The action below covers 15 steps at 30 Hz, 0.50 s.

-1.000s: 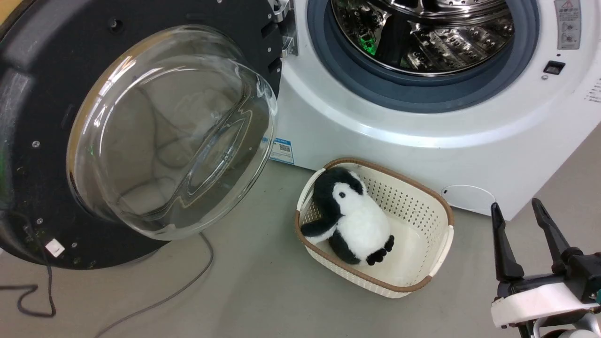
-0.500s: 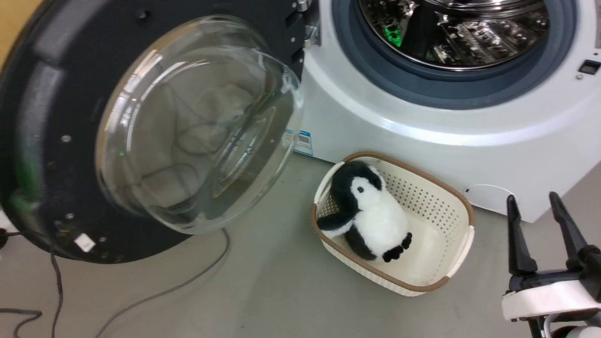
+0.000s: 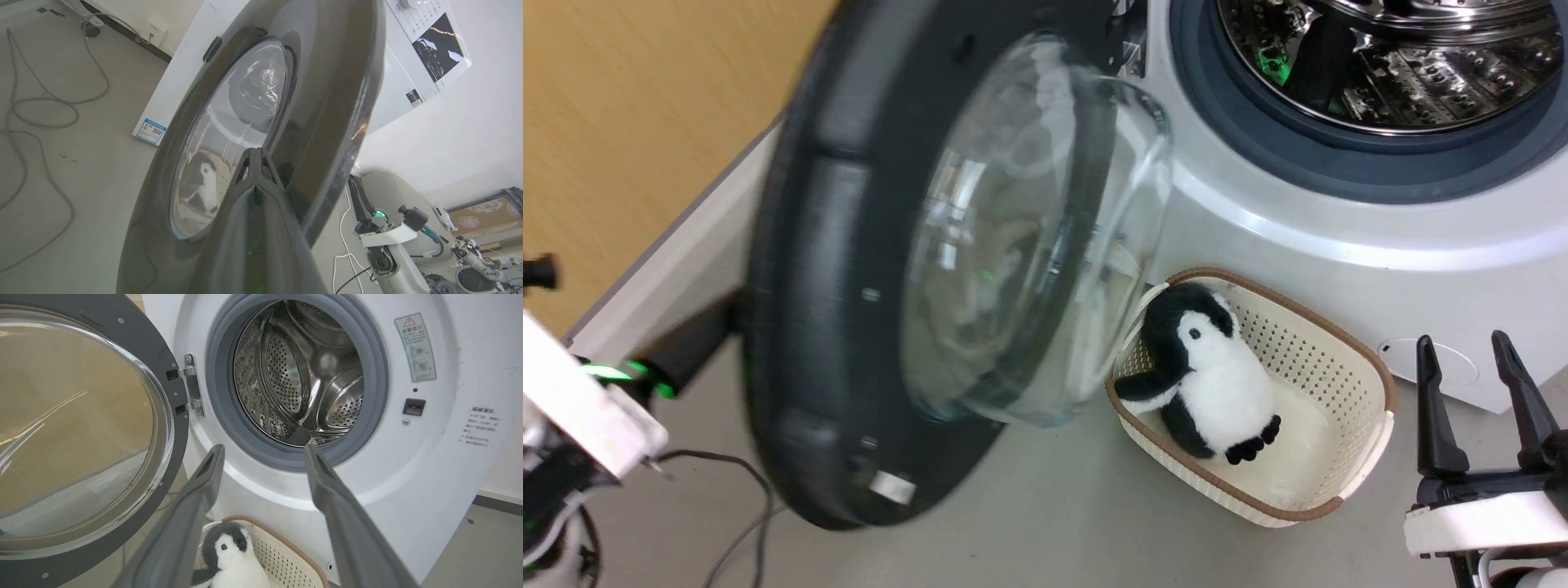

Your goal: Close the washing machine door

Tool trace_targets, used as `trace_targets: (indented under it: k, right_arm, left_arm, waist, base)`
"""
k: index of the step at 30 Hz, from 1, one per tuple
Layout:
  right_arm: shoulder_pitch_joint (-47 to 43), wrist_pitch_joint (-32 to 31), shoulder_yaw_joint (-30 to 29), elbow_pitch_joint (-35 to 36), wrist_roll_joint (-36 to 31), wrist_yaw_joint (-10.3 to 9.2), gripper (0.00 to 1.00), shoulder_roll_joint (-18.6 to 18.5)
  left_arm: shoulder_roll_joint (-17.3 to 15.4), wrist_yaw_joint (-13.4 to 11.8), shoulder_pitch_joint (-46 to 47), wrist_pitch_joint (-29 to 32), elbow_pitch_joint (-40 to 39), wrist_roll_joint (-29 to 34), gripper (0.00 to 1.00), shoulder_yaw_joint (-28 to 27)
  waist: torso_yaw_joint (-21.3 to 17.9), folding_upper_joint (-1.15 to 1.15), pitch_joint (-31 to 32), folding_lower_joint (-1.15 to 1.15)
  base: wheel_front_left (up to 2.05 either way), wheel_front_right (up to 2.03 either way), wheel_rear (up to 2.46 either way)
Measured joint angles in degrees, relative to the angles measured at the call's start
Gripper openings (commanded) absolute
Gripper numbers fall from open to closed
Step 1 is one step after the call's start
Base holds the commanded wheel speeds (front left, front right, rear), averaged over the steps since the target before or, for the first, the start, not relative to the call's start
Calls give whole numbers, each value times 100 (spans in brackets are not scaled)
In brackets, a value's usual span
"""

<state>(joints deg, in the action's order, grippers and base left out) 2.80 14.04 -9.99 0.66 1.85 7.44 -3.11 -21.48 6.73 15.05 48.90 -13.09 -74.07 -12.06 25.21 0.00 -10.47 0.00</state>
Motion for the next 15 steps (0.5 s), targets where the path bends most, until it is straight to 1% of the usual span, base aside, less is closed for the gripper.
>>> trace_targets:
  k: [4,7,11,15]
  right_arm:
    - [7,42,-15,2,24,0,100,2]
    - [36,70,-49,5,24,0,100,3]
    - [144,70,-13,4,24,0,100,4]
    - [213,71,7,7,23,0,100,7]
  left_arm:
    - [12,8,-113,240,-538,-293,0,400]
    - [140,35,-134,244,-891,-428,0,744]
    - [447,49,-133,34,-1088,-412,0,1345]
    - [717,49,-116,-354,-1094,-210,0,1998]
  waist:
    - [-5,0,-22,0]
    - [-76,0,-53,0]
    - [-264,0,-92,0]
    - [-526,0,-110,0]
  base:
    - [0,0,0]
    - [0,0,0]
    - [0,0,0]
    - [0,0,0]
